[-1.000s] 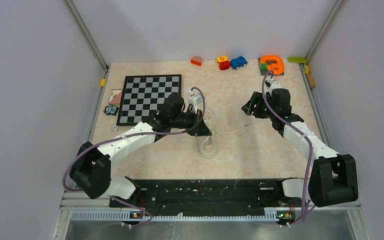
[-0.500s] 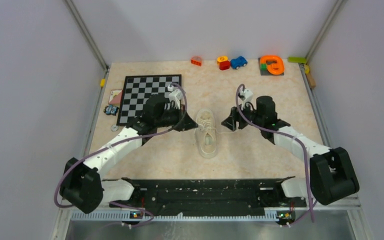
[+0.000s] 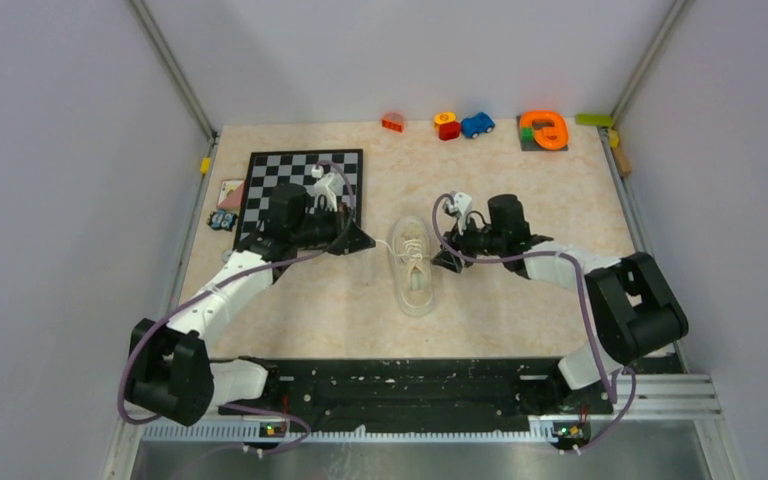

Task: Tie the shoes
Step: Tie the shoelace on the shoe.

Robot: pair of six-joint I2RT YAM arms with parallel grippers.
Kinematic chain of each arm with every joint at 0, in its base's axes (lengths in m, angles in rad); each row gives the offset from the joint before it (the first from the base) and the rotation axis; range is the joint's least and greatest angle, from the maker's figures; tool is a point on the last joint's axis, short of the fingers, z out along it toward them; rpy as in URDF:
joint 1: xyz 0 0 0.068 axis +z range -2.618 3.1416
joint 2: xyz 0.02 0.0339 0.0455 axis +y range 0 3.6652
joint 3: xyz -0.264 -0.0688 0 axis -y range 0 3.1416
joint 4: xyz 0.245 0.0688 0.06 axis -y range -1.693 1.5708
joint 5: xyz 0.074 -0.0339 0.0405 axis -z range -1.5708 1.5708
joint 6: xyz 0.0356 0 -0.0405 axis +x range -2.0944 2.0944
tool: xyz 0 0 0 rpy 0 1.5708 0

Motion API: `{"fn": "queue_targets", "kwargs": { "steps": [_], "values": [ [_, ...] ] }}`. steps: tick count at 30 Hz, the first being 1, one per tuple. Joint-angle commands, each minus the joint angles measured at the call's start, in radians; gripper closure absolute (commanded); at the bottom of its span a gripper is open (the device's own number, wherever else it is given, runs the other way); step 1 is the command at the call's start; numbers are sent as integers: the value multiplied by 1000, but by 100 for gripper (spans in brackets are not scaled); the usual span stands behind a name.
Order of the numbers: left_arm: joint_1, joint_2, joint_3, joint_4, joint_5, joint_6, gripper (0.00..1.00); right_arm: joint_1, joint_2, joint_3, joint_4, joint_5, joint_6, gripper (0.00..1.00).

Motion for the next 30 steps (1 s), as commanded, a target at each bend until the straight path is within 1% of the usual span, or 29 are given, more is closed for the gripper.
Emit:
{"fn": "queue_targets", "kwargs": {
  "steps": [1,7,11,14,17,19,22,27,28,30],
  "values": [
    [6,14,49,-6,56,41,100,51,52,106,7,-19,-124,49],
    [39,10,52,-16,36,51,100,70,108,136,13,-36,-159,52],
    [53,21,63,2,40,43,100,78,156,194,-72,-93,-220,61],
    [55,35,80,3,42,41,100,86,177,222,-126,-113,-246,80],
    [64,35,86,0,25,42,100,86,153,216,-131,-114,-231,100],
    [81,29,82,2,20,35,100,83,121,203,-117,-57,-179,100],
    [113,2,51,14,-8,8,100,70,67,178,-122,9,-48,100],
    [194,-98,-73,93,-76,-64,100,43,-47,101,-155,171,125,100],
    [204,-108,-96,131,-80,-72,100,30,-59,89,-159,198,172,100],
    [208,-116,-125,179,-59,-73,100,6,-70,75,-176,173,219,100]
  ]
}}
